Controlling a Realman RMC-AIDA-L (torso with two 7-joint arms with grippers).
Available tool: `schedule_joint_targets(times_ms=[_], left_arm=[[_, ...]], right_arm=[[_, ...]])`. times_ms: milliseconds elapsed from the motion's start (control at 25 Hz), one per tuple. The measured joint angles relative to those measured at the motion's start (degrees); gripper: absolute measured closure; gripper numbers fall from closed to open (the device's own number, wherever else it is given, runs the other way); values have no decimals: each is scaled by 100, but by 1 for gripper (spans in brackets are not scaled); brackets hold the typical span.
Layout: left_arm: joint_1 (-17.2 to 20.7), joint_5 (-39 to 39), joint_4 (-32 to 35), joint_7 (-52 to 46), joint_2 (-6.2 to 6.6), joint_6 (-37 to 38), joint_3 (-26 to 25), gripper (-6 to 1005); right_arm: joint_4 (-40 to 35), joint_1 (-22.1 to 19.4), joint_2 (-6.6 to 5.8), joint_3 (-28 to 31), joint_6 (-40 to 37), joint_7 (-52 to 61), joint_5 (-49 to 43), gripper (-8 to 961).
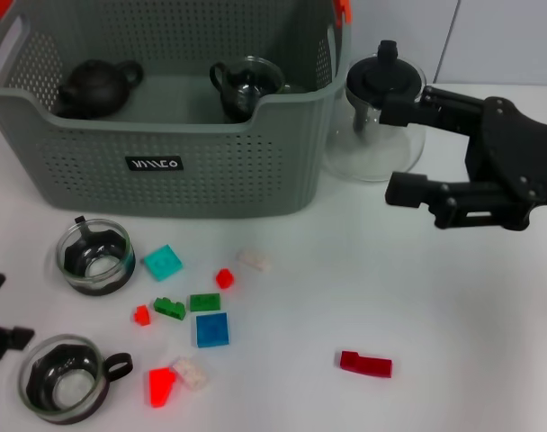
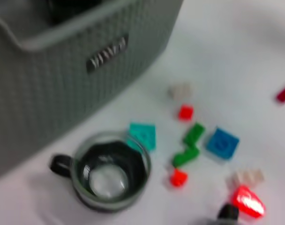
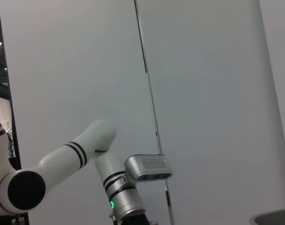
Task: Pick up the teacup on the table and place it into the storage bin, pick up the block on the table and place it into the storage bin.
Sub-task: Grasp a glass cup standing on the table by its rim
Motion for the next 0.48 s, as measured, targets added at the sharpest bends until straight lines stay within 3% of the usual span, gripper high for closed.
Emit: schedule_joint_targets(times_ms=[200,480], left_arm=[[-81,632,379,-545,-309,-48,829,96],[-83,946,356,-1677,-351,-323,2228,96]], right_arm=[[12,38,56,3,-4,-67,-65,22],[134,63,74,22,5,-165,-66,21]])
